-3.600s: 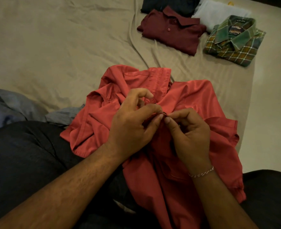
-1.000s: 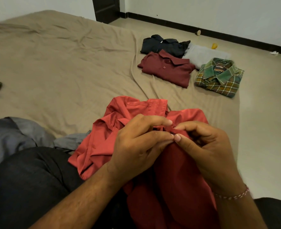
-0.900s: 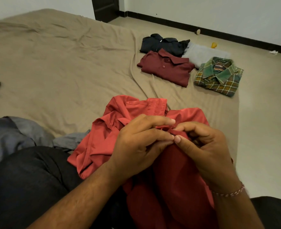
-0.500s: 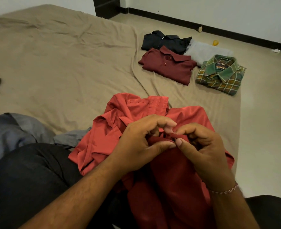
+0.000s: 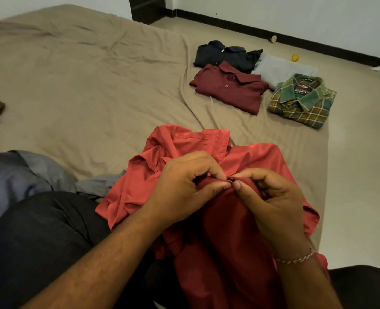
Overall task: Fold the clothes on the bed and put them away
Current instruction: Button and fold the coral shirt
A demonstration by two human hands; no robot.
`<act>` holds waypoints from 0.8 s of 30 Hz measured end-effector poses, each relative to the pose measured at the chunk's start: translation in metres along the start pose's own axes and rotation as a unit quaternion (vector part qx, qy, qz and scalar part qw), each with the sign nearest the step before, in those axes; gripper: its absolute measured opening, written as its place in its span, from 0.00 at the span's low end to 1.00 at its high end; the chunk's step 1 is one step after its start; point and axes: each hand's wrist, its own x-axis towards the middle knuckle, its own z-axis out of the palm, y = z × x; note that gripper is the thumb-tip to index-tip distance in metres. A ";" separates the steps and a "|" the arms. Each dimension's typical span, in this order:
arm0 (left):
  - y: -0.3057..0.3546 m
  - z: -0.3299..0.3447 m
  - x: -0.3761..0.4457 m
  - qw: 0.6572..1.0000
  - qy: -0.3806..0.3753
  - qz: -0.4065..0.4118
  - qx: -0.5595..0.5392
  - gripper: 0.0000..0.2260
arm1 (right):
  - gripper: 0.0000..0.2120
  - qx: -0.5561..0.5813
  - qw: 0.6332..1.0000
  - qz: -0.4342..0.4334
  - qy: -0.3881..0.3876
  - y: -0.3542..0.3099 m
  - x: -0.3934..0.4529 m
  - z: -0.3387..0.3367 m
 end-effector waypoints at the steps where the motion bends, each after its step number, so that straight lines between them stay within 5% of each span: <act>1: 0.000 0.001 0.000 1.000 0.009 0.014 0.024 0.05 | 0.05 0.019 1.000 0.014 0.008 -0.001 0.000 0.002; 13: 0.002 0.013 -0.010 0.972 0.121 0.121 0.161 0.04 | 0.07 0.170 0.976 0.120 0.060 -0.009 -0.002 0.015; 24: -0.007 0.014 -0.009 0.979 0.069 0.139 0.135 0.05 | 0.06 0.027 0.999 0.022 -0.038 0.001 0.000 -0.002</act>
